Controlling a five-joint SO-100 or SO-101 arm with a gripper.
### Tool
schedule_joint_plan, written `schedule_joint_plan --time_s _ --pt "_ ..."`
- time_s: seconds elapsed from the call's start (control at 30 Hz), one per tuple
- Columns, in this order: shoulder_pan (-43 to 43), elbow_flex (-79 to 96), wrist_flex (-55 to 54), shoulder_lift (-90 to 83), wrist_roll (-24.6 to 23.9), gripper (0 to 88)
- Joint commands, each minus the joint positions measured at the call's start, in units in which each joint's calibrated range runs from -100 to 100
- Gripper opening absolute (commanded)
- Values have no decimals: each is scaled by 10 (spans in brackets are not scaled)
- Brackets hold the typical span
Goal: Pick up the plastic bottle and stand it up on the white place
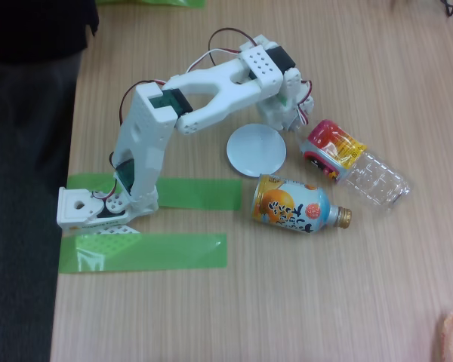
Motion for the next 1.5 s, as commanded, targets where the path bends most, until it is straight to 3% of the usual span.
schedule_joint_plan --time_s 0.0,1.47 --pt "-5 -28 -5 -3 2 237" --pt "-19 -27 -5 29 1 236"
